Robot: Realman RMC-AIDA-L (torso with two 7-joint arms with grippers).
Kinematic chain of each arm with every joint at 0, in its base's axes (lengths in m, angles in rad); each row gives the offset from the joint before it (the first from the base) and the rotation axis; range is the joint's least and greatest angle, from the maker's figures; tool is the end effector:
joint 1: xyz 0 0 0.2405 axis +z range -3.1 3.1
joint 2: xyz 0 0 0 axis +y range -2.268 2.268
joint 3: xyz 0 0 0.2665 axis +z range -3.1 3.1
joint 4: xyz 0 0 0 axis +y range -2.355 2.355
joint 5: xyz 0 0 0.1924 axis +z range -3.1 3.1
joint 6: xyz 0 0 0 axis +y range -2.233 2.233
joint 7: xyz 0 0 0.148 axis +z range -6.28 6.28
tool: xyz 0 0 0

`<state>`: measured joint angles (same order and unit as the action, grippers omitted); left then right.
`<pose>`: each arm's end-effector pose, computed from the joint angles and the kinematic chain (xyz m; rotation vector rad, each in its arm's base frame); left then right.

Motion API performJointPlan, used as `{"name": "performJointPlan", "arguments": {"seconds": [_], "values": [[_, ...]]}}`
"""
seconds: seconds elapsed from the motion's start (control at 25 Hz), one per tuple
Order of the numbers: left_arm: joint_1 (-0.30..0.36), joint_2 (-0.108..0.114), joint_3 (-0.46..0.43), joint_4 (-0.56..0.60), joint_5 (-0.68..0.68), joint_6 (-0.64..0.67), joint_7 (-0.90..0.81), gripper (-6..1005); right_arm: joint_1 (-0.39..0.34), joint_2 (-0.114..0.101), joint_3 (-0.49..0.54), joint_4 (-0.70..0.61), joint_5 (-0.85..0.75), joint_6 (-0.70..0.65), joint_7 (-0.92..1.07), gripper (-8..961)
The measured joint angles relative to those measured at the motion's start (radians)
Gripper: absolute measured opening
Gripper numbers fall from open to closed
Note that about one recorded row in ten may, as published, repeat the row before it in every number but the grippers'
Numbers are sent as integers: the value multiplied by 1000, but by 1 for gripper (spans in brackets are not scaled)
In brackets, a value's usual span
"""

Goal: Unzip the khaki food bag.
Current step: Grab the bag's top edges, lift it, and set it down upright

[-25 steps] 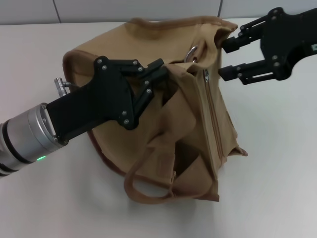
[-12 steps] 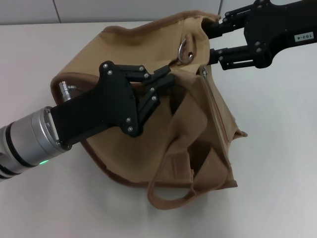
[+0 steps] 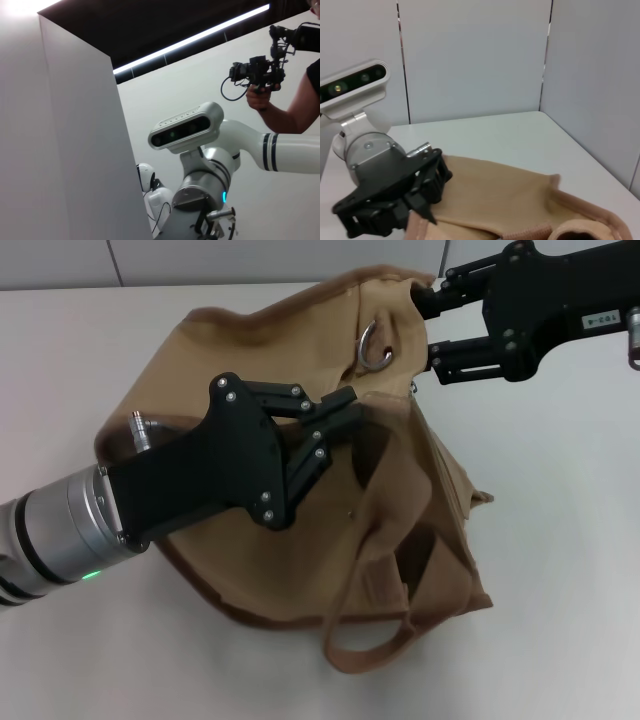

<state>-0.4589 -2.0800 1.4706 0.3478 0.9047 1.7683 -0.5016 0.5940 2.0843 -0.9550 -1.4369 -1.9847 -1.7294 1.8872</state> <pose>-0.1947 0.2643 -0.0363 -2.3825 0.2517 -1.4155 0.1276 0.3367 0.0551 -2.8795 0.1497 0.4319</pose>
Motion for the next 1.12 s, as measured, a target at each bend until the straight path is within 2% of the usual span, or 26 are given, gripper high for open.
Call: {"name": "performJointPlan", "arguments": {"seconds": [0.48, 0.92, 1.12], "values": [[-5, 0, 36, -1, 0, -2, 1, 30, -14, 2, -67, -5, 35, 77, 11, 540], [-8, 0, 38, -6, 1, -10, 2, 30, -18, -2, -152, -49, -59, 68, 18, 408], [-12, 0, 38, -9, -1, -20, 2, 30, -35, -3, -161, -95, -77, 33, 23, 410]]}}
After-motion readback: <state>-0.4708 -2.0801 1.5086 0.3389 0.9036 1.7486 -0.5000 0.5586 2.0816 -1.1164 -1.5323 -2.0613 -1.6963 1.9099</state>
